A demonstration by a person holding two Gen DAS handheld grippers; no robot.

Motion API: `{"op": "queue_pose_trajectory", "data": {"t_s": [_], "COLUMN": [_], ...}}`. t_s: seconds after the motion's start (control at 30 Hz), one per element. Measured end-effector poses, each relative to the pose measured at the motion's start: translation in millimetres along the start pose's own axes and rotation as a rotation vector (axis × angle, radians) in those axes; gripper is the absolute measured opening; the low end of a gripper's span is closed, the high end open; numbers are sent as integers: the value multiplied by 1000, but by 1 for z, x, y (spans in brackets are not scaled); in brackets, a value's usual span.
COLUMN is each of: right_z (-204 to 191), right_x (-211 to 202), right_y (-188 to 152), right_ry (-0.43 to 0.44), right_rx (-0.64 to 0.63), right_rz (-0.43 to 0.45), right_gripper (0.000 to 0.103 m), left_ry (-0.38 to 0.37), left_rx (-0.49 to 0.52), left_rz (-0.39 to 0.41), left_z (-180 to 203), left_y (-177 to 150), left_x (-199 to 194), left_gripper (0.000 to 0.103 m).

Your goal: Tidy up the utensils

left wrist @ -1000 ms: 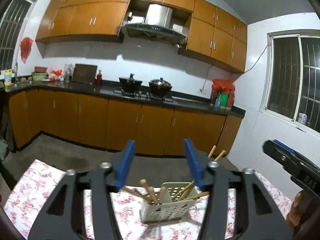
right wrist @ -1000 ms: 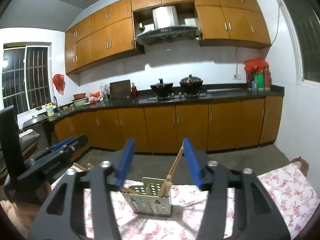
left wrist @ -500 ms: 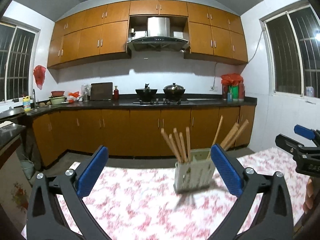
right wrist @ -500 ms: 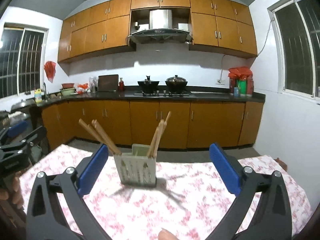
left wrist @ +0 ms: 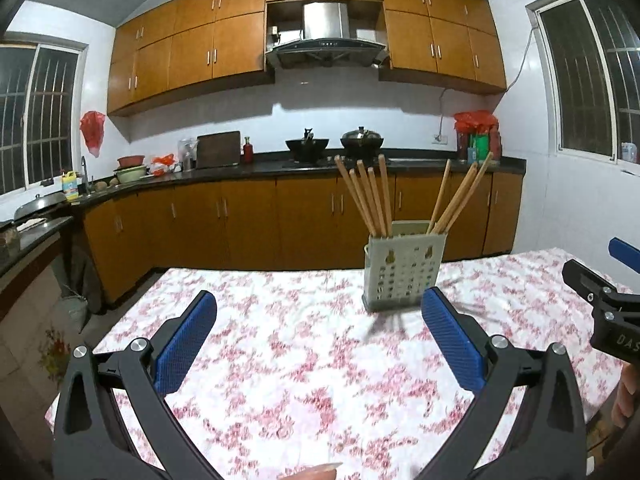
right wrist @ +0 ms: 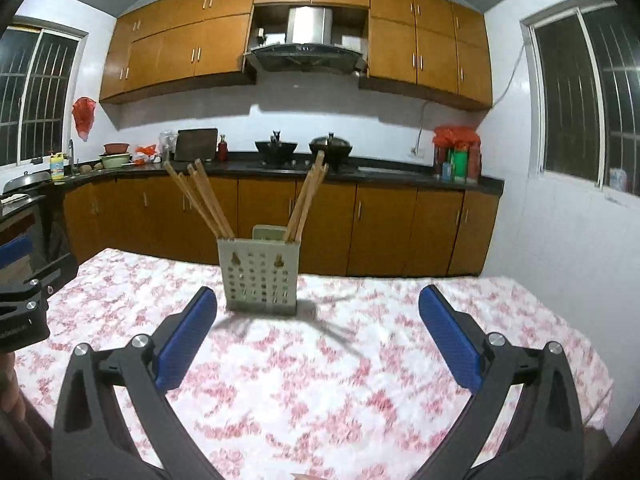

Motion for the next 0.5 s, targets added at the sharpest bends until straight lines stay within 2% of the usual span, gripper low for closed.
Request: {"op": "queue_pose_trajectory", "data": {"t_s": [0.5], "right_z": [3], "right_x": [2], "right_y": [-42], "right_ry": [-9], "right_rx": [56], "right_rz": [-71], "right_gripper": [99], "left_ry": [1], "left_rx": [45], "left_rz": [-75], "left_z": [7], "left_y": [-41], "left_x": [-4], "left_gripper": [101]}}
Point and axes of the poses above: each gripper's, at about its wrist camera, not at the fingertips, and x roughly the way its jaws point, z to its right, y to its top, the point moved 6 cm from there along x, roughly the way its jaws point, and after that the axes turned 11 degrees about y, right-handed, at the moved point
